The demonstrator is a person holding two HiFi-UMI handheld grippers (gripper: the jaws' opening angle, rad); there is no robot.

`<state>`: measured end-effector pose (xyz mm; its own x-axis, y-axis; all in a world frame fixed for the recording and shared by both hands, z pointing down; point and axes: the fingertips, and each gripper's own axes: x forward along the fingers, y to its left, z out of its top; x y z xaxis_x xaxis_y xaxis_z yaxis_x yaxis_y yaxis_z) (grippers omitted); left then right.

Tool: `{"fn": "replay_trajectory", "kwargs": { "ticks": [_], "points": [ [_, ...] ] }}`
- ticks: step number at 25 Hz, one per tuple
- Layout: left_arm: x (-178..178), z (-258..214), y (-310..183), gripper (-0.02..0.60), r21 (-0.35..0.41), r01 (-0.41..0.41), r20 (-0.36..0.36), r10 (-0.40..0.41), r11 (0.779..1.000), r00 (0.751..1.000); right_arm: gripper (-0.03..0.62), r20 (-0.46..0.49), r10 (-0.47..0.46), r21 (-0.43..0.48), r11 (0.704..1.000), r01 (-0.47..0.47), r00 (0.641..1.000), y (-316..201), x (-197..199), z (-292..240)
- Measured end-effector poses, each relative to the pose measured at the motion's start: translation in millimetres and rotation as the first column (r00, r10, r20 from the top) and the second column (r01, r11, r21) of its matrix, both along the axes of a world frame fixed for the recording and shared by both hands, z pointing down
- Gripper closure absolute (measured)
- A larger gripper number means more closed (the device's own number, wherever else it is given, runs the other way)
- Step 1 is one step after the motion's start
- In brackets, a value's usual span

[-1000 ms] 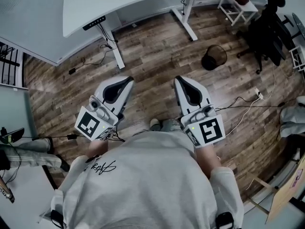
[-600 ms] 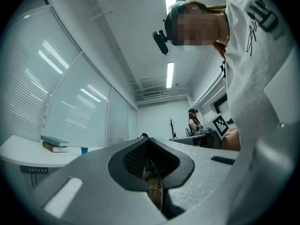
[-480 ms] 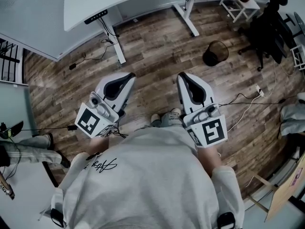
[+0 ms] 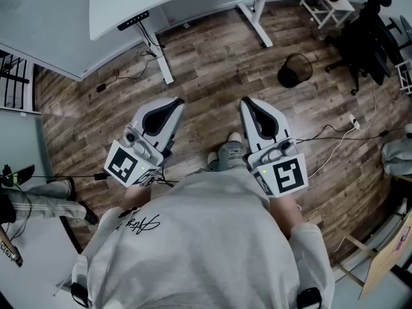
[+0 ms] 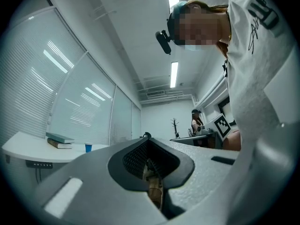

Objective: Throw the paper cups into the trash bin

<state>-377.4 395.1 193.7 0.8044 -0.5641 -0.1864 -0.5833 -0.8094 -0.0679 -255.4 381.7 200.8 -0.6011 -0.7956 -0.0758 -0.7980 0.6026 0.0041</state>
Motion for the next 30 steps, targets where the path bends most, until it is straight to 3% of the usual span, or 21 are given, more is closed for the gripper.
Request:
{"fn": "replay_trajectory", "kwargs": {
  "ticks": [7, 19, 30],
  "points": [
    [-7, -2, -4, 0.578, 0.0, 0.024, -0.006, -0.024, 1.0, 1.0, 0.583, 0.032, 0.021, -0.003, 1.0, -0.021, 0.999, -3, 4, 1],
    [13, -7, -24, 0.578, 0.016, 0.008, -0.004, -0.008, 1.0, 1.0, 0.583, 0.044, 0.059, 0.026, 0.998, -0.06, 0.997, -23, 29, -3],
    [16, -10, -66, 0.578, 0.015, 0.037, -0.011, -0.037, 0.999, 0.999, 0.583, 0.04, 0.034, 0.023, 0.999, -0.034, 0.999, -67, 31, -3]
  ]
}}
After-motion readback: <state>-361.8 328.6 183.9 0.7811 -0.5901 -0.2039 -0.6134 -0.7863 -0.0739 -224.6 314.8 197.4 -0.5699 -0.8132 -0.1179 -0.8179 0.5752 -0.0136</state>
